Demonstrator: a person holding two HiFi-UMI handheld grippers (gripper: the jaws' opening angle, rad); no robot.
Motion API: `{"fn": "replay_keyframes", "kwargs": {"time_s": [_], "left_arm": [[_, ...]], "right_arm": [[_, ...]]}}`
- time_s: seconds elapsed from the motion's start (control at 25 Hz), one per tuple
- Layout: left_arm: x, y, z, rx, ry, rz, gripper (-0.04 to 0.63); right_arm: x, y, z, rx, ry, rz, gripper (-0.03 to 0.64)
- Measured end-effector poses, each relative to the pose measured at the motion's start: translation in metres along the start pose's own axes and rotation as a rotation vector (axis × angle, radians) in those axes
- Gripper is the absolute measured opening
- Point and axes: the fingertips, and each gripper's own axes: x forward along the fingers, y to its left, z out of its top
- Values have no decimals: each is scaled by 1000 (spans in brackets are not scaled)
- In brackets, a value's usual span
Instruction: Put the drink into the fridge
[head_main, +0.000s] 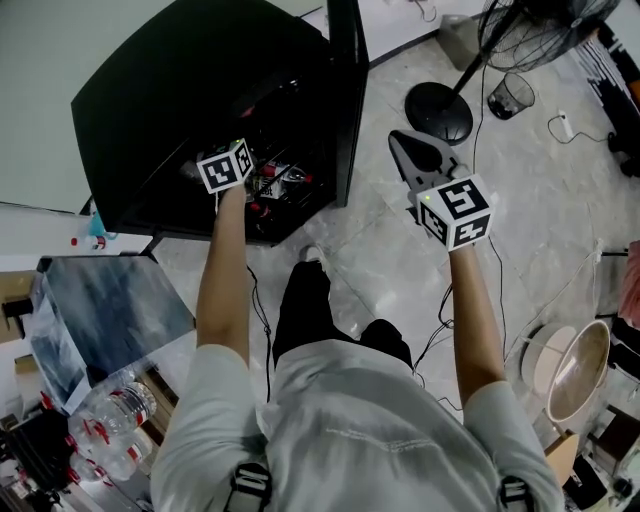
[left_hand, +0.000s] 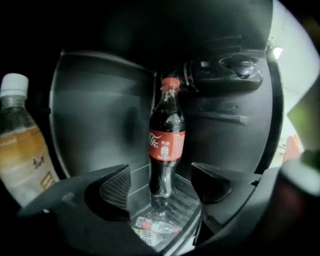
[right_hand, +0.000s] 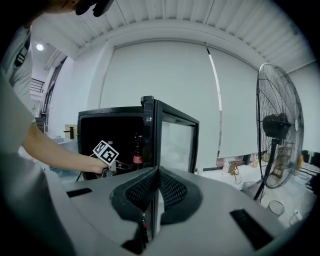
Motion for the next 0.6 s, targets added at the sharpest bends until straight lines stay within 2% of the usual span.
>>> {"fn": "replay_keyframes", "kwargs": {"time_s": [0.28, 0.44, 0.6], "left_arm": [[4, -6, -9, 12, 38, -48, 348], [12, -5, -9, -5, 36, -34, 348], [-6, -20, -11, 0, 33, -33, 347]], "right_arm": [[-4, 10, 5, -12, -1, 5, 2], [0, 7, 0, -1, 7, 0, 2], [-11, 7, 7, 5, 0, -6, 2]]}}
